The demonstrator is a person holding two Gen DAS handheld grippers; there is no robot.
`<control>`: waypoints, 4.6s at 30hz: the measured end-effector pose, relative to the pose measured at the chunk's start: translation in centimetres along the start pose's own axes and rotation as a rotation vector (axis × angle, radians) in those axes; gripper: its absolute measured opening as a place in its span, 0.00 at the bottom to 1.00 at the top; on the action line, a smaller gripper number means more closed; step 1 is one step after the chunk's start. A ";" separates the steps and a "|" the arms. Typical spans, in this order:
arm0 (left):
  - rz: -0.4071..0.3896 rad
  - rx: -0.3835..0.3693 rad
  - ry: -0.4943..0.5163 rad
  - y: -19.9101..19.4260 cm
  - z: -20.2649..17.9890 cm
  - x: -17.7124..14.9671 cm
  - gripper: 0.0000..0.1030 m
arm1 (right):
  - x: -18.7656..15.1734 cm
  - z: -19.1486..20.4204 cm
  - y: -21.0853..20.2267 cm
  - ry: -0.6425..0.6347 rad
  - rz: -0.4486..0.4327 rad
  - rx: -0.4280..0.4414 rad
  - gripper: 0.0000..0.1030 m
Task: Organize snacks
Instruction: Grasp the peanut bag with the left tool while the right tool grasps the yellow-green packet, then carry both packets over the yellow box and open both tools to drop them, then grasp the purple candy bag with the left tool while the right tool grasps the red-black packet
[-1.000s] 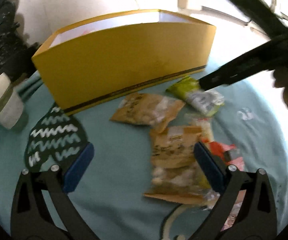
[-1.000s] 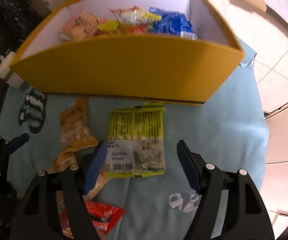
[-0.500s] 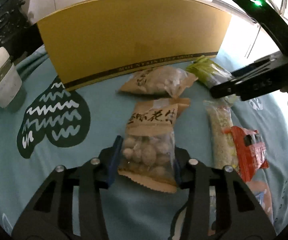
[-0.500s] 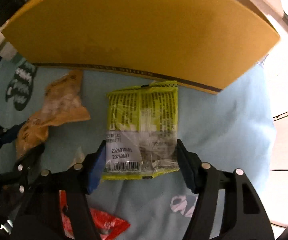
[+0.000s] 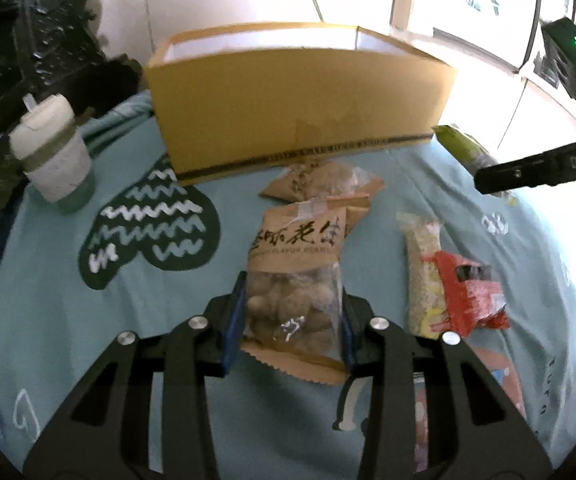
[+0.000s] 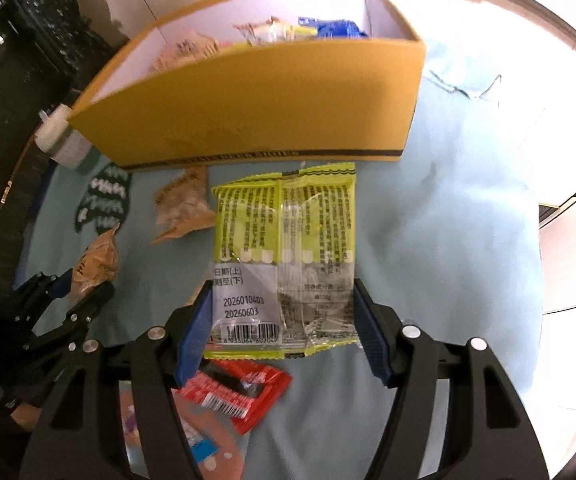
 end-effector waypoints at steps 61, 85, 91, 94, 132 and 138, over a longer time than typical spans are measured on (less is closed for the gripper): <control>-0.125 0.202 -0.030 2.5 -0.1 27.6 0.98 | 23.4 -2.4 -10.6 -0.075 -0.244 -0.098 0.78; 0.102 0.101 -0.181 0.7 0.2 7.6 0.98 | 2.4 0.1 -3.7 -0.067 0.003 0.015 0.79; 0.169 -0.025 -0.014 -2.1 -3.5 -0.7 0.98 | -4.6 1.0 -1.7 -0.109 0.085 0.031 0.79; 0.187 -0.113 0.086 -3.6 -5.9 -4.1 0.98 | -6.5 1.6 -1.1 -0.143 0.104 0.038 0.85; 0.146 -0.103 0.234 6.0 -6.9 -11.1 0.62 | -7.5 6.7 3.7 -0.441 0.110 -0.030 0.74; 0.146 -0.112 0.220 6.2 -6.3 -10.6 0.49 | -7.6 6.6 3.7 -0.433 0.102 -0.019 0.63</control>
Point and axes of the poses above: each gripper's, at about its wrist camera, not at the fingertips, and y roughly the way its jaws point, z to its left, x to its top, the point moved 9 cm from there along y, roughly the way its jaws point, and after that the axes turned 12 degrees about -y, right-handed, at the moved point
